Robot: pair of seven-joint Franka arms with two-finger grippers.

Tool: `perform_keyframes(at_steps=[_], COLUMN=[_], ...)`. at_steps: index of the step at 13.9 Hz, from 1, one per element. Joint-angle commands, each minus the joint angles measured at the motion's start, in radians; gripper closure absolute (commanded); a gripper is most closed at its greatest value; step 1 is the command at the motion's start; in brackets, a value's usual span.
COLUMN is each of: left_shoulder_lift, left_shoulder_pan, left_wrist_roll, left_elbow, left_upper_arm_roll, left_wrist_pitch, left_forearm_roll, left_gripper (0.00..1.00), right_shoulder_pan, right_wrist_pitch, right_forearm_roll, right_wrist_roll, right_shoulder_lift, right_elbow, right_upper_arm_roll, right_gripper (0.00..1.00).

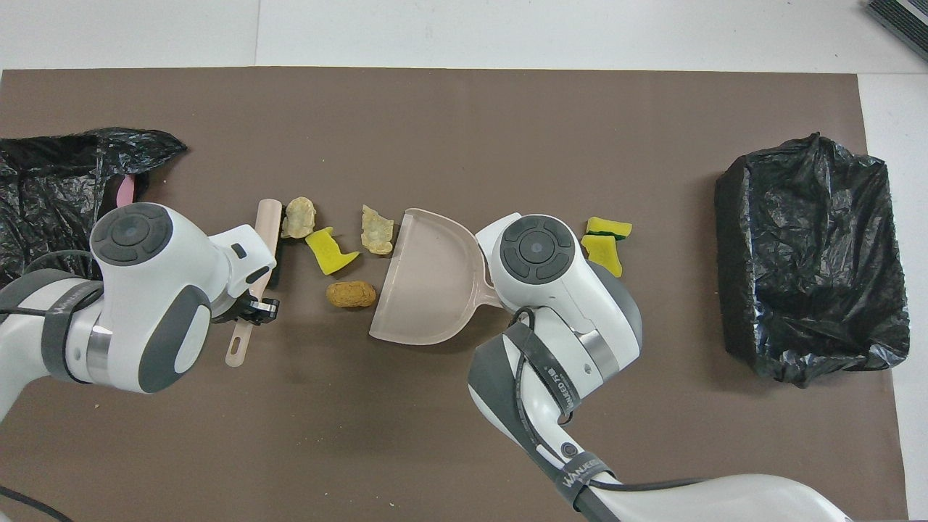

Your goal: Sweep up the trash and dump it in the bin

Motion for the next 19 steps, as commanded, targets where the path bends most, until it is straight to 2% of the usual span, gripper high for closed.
perform_keyframes(at_steps=[1, 6, 8, 11, 15, 19], left_shoulder_lift=[-0.020, -0.062, -0.060, -0.054, -0.112, -0.143], left_shoulder_pan=[-0.119, -0.352, -0.400, -0.382, -0.350, -0.337], left_wrist_roll=[-0.005, -0.137, -0.173, -0.171, -0.173, -0.264], left_elbow=[-0.015, -0.037, -0.008, 0.121, 0.134, 0.134], left_upper_arm_roll=[0.009, 0.009, 0.009, 0.017, 0.021, 0.023], left_wrist_pitch=[0.007, -0.005, -0.023, -0.121, -0.296, -0.374], left_forearm_roll=[-0.027, -0.093, -0.093, -0.106, -0.106, -0.104], left_gripper=[1.00, 1.00, 1.00, 1.00, 1.00, 1.00], right_shoulder_pan=[-0.005, -0.005, -0.005, -0.007, -0.010, -0.010], right_wrist_pitch=[0.028, 0.017, 0.010, 0.008, 0.002, 0.002], right_forearm_roll=[-0.018, -0.018, -0.020, -0.020, -0.020, -0.020], right_wrist_roll=[0.033, 0.032, 0.032, 0.032, 0.032, 0.032], right_shoulder_lift=[-0.013, -0.013, -0.013, -0.013, -0.011, -0.011], right_elbow=[-0.031, -0.031, -0.031, -0.026, -0.023, -0.023], right_upper_arm_roll=[0.004, 0.004, 0.004, 0.004, 0.004, 0.004], right_gripper=[1.00, 1.00, 1.00, 1.00, 1.00, 1.00])
